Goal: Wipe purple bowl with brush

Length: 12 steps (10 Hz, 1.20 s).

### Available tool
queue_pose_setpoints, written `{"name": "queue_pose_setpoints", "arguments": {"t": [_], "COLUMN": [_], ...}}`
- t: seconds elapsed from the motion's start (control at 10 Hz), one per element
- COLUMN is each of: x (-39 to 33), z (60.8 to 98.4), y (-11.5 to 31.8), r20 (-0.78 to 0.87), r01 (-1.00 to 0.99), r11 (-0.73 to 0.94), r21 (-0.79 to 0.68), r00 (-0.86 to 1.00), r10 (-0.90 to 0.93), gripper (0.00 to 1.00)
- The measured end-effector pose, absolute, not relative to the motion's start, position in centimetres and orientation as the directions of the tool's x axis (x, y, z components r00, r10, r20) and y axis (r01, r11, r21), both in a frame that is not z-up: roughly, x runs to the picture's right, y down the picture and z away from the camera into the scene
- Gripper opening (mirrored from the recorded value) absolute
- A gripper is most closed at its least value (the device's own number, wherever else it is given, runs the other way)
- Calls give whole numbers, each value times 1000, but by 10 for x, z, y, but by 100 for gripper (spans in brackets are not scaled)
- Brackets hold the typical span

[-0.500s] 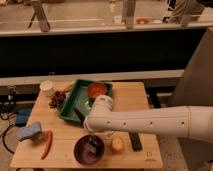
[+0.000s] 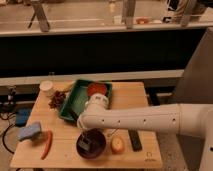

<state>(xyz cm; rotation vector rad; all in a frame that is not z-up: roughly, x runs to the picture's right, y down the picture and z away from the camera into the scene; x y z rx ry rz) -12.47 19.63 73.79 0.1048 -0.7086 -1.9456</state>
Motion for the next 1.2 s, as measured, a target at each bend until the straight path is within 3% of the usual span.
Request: {"name": "queue_pose_setpoints", "arguments": {"t": [0.5, 1.2], "x": [-117, -74], "z": [706, 717], "y": [238, 211], "r20": [255, 275], "r01": [796, 880], "r11": [-256, -287], "r21": [549, 379], "r00": [-451, -403], "r10": [-855, -873], "gripper": [0, 0]}}
